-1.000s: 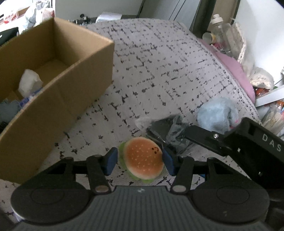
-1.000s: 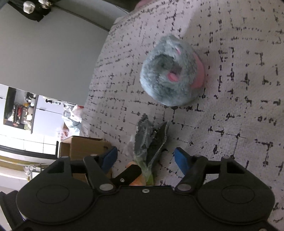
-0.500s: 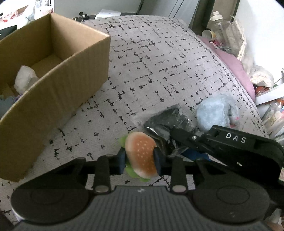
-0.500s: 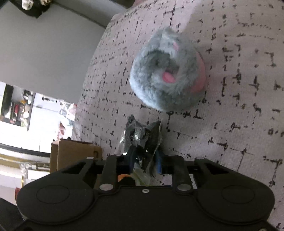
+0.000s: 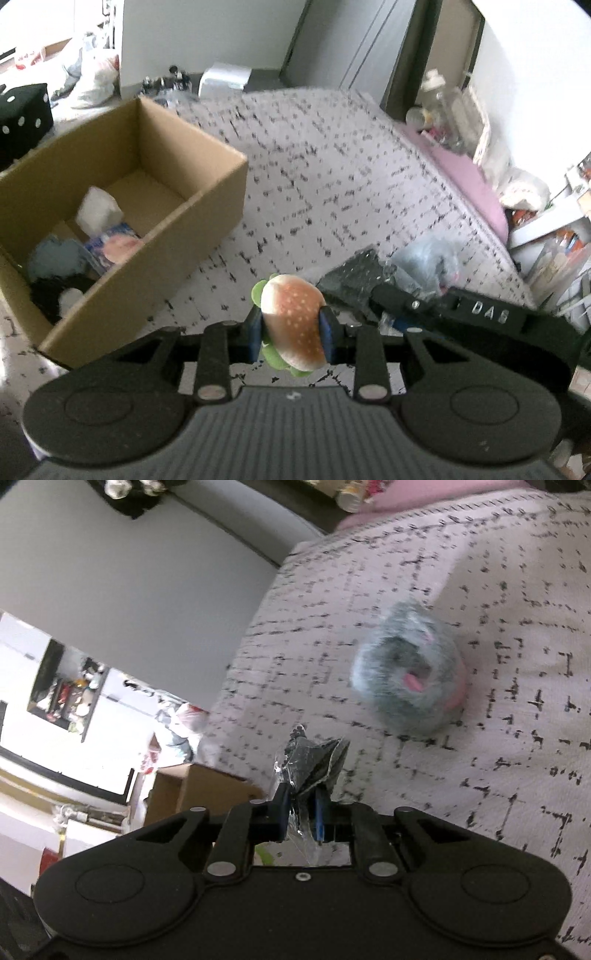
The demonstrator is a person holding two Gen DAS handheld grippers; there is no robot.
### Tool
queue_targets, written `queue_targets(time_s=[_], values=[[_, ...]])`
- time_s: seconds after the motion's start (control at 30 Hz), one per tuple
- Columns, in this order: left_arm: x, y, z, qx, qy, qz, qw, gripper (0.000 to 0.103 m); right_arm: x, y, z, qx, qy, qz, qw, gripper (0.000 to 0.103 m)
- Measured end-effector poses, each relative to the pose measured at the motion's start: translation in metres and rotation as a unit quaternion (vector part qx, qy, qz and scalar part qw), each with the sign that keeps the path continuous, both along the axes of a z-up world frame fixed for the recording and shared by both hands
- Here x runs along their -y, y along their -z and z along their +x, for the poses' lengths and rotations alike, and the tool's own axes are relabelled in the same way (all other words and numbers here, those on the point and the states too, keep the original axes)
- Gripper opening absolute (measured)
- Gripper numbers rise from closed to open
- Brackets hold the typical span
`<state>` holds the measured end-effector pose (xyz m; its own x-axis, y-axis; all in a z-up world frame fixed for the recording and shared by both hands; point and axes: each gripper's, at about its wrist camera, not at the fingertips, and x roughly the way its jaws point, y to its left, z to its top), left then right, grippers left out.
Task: Organize soft objects
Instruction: 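Lift the burger plush and black glove in both grippers toward the box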
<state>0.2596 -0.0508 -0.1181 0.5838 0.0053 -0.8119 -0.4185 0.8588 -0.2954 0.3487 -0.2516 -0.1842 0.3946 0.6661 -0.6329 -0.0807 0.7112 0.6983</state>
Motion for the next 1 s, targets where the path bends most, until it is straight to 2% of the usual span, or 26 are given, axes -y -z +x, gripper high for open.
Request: queue_targets(time_s=[0.33, 0.5, 0.77, 1.0], values=[[-0.018, -0.038, -0.027, 0.043, -0.022, 0.017, 0.9987, 0.03, -0.009, -0.035, -0.018, 0.066, -0.029, 0.032, 0.997, 0.014], [-0.029, -0.06, -0.037, 0.073, -0.02, 0.021, 0.9969, 0.031, -0.017, -0.044, -0.025, 0.083, -0.04, 0.039, 0.995, 0.014], [-0.055, -0.084, -0.051, 0.088, -0.029, 0.035, 0.9951, 0.031, -0.028, -0.061, -0.035, 0.12, -0.047, 0.05, 0.99, 0.014], [-0.084, -0.095, -0.066, 0.098, -0.047, 0.052, 0.9927, 0.031, -0.041, -0.067, -0.038, 0.129, -0.055, 0.052, 0.989, 0.014]])
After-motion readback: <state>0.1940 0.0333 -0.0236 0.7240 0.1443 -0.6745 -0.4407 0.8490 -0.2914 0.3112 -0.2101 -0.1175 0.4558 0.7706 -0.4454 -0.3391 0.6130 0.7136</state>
